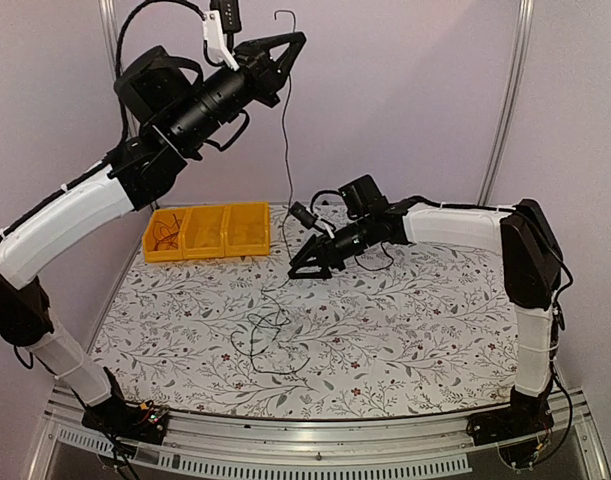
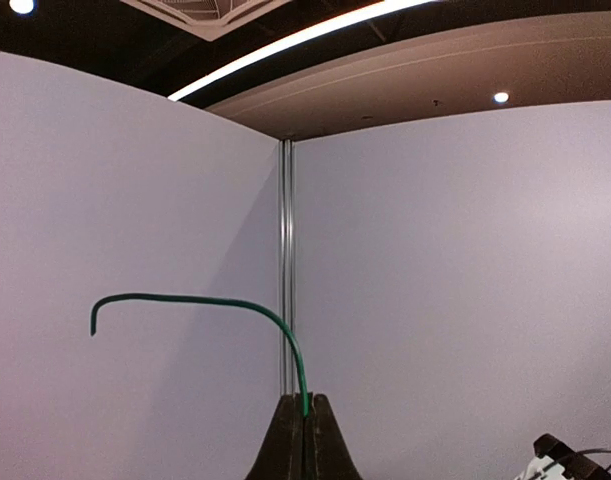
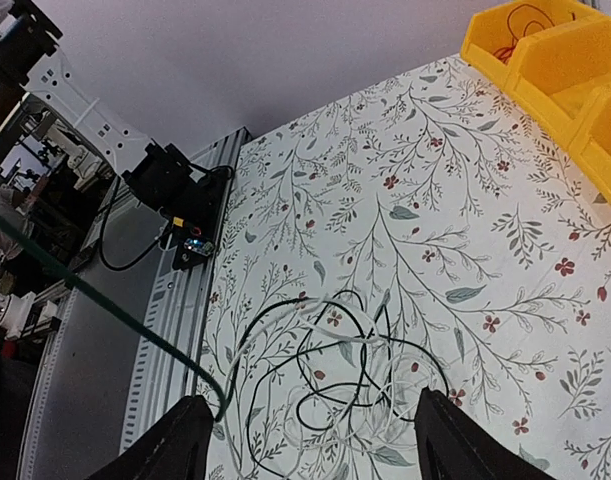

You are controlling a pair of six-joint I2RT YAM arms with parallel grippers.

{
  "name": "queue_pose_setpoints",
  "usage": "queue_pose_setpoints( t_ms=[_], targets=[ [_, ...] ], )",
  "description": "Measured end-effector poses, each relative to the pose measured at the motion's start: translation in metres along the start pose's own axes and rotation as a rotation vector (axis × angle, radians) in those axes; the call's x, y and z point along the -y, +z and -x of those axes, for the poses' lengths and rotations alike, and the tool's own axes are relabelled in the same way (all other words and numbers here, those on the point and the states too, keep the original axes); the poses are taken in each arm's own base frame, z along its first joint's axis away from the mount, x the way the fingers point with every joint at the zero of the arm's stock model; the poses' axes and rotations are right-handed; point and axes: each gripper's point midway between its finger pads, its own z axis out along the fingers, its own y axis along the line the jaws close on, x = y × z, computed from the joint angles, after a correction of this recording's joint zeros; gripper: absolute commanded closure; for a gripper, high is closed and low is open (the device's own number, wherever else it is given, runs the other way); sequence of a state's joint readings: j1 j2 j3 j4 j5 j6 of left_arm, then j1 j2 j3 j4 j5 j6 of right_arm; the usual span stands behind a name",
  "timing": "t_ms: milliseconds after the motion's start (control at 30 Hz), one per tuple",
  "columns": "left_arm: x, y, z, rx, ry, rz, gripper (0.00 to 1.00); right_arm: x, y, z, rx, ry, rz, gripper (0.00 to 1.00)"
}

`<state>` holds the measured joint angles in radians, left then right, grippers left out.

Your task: Untangle the cables

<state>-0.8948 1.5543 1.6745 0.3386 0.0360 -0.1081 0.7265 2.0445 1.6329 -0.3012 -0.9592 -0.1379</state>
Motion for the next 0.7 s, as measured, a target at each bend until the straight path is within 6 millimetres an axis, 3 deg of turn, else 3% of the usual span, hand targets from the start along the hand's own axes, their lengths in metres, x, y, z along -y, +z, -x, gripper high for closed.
queue_pose_setpoints(
  t_ms=[133, 233, 333, 533, 700],
  targets=[
    [0.002, 0.012, 0.052, 0.098, 0.048, 0.001, 1.00, 0.006, 0.020, -0.039, -0.050, 0.057, 0.025, 0.27],
    [0.003, 0.020, 0.080, 0.149, 0.074, 0.002, 1.00, 0.011, 0.029, -0.072, -0.090, 0.120, 0.031, 0.29],
    [0.005, 0.027, 0.097, 0.184, 0.099, 0.002, 1.00, 0.019, 0.035, -0.092, -0.115, 0.165, 0.016, 0.32],
    [0.005, 0.038, 0.119, 0.243, 0.159, 0.012, 1.00, 0.042, 0.042, -0.111, -0.136, 0.205, -0.058, 0.37],
    [-0.003, 0.035, 0.139, 0.291, 0.263, 0.083, 1.00, 0.054, 0.039, -0.130, -0.166, 0.243, -0.121, 0.30]
  ],
)
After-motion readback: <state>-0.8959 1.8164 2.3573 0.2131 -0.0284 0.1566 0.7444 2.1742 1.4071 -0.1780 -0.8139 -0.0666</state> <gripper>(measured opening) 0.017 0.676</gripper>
